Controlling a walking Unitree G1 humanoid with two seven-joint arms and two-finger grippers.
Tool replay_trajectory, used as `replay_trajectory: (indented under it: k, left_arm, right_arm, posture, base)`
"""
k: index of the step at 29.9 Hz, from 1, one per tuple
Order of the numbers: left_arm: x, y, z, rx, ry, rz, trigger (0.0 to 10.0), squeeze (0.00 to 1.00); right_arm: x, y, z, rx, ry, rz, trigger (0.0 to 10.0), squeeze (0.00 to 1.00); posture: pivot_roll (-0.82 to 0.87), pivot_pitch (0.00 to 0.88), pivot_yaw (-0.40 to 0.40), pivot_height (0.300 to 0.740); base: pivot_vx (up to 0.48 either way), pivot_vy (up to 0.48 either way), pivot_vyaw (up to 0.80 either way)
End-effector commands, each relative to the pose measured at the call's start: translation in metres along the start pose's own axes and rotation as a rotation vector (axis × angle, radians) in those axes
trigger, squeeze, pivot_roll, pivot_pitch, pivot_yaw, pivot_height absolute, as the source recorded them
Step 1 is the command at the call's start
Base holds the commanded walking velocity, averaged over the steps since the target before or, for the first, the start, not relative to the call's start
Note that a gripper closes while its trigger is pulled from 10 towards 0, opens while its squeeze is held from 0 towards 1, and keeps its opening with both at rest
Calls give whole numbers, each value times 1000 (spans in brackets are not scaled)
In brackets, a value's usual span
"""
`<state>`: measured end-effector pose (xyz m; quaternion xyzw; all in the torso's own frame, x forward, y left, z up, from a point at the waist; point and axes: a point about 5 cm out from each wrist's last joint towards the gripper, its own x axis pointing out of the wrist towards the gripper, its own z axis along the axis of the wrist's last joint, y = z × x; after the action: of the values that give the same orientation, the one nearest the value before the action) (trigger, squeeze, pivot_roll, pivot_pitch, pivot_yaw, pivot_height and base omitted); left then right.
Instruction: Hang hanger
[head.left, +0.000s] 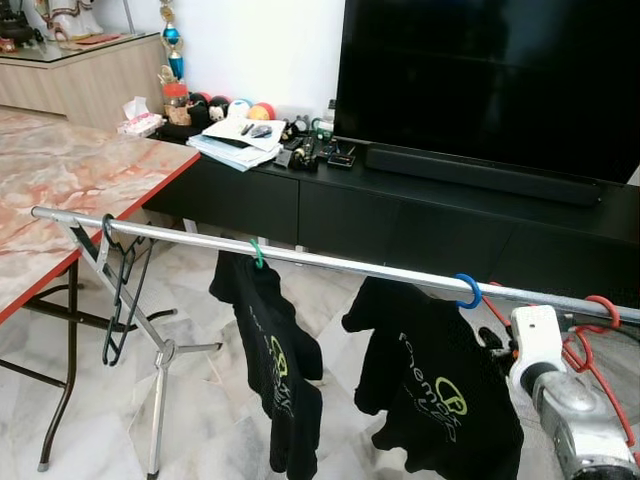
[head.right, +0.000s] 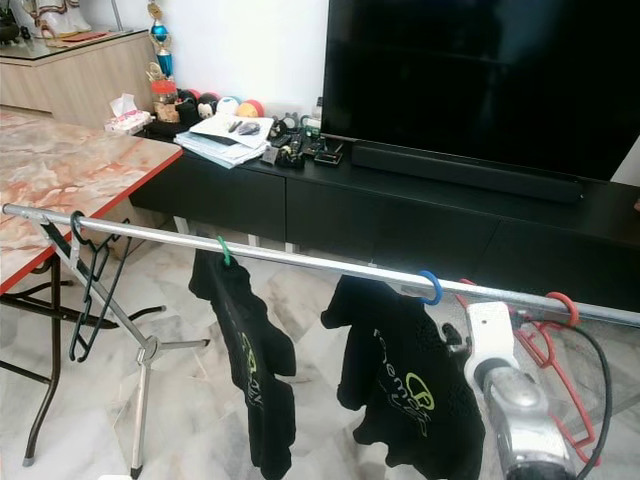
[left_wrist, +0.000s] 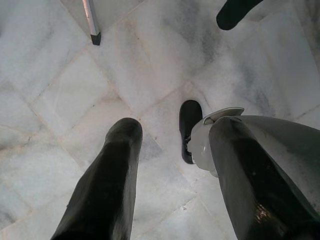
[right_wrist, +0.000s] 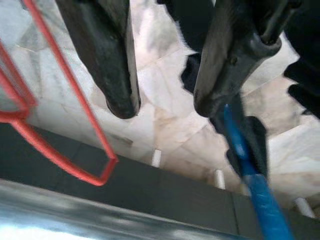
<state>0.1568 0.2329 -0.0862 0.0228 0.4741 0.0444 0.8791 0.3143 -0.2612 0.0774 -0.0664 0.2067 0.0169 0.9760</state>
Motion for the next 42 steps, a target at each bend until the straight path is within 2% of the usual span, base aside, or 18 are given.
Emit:
replay_trajectory:
  k: [1, 3, 6, 11, 13, 28, 36, 42]
  left_arm:
    - [0, 0, -3, -7, 21, -1, 10000, 0]
    - [0, 0, -3, -6, 21, -1, 10000, 0]
    - [0, 1, -3, -6, 20, 0, 10000, 0]
    - [0, 1, -2, -2, 21, 0, 10000, 0]
    - [0, 1, -2, -2, 21, 0, 10000, 0]
    - [0, 2, -1, 1, 19, 2, 10000, 0]
    - [0, 3, -1, 4, 20, 3, 10000, 0]
    - [0, 4, -1, 7, 19, 1, 10000, 0]
  right_arm:
    - [1, 1, 3, 3, -4, 37, 10000, 0]
    - [2, 2, 7, -5, -30, 54, 10000, 0]
    - [2, -5, 16, 7, -74, -3, 10000, 0]
    - [2, -7, 14, -40, -78, -22, 10000, 0]
    - [3, -7, 10, -27, -66, -23, 10000, 0]
    - [10, 11, -10, -53, 10, 21, 10000, 0]
    - [11, 15, -14, -25, 21, 53, 10000, 0]
    - [14, 29, -23, 2, 59, 94, 10000, 0]
  posture:
    - [166, 0, -36, 740]
    - [169, 0, -35, 740]
    - [167, 0, -34, 740]
    - [167, 0, -32, 740]
    - [169, 0, -32, 740]
    - [181, 0, -28, 740]
    - [179, 0, -25, 740]
    - [184, 0, -22, 740]
  base:
    - [0, 0, 0]
    - [0, 0, 0]
    - [0, 0, 0]
    - [0, 0, 0]
    - [0, 0, 0]
    - [0, 0, 0]
    - [0, 0, 0]
    - [0, 0, 0]
